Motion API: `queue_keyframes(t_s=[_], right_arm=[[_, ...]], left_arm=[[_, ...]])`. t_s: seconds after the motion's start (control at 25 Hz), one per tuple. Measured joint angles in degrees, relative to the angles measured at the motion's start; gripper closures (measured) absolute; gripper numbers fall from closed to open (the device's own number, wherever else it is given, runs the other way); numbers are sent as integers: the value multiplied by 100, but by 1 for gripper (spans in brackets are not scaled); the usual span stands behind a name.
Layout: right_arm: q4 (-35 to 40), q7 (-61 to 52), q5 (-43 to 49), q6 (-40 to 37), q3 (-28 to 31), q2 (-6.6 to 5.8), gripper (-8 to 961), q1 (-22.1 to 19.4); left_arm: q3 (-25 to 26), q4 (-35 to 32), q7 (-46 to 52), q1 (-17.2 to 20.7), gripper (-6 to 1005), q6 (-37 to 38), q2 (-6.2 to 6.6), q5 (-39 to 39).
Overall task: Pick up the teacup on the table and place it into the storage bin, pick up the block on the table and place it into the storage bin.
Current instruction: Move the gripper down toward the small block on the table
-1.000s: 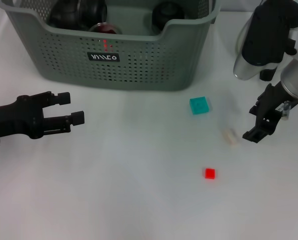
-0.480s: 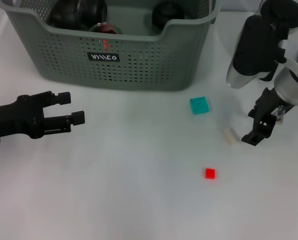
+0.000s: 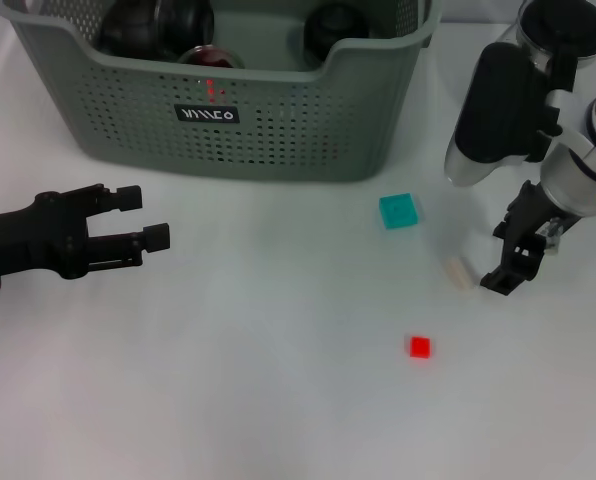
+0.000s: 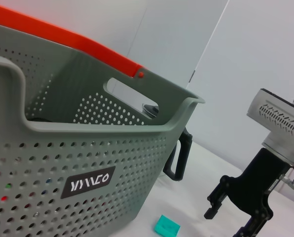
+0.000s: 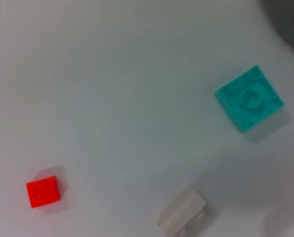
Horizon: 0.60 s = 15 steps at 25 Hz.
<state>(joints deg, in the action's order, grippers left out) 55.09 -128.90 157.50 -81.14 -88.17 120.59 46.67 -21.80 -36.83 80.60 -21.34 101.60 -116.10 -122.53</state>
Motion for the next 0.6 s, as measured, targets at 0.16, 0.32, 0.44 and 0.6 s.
queue_keyframes(t_s=[0.16, 0.32, 0.44, 0.6], right_arm=[[-7, -19, -7, 35, -74, 0, 242, 5], [-69, -38, -30, 92, -86, 6, 242, 45], [-199, -52, -42, 152, -87, 7, 242, 108], [-421, -55, -49, 241, -87, 13, 243, 217]], left_arm=[[0, 0, 0, 3, 139, -17, -1, 0], [0, 0, 0, 15, 139, -56, -8, 0], [0, 0, 0, 17, 139, -80, -13, 0], [-4, 0, 0, 18, 139, -83, -17, 1]])
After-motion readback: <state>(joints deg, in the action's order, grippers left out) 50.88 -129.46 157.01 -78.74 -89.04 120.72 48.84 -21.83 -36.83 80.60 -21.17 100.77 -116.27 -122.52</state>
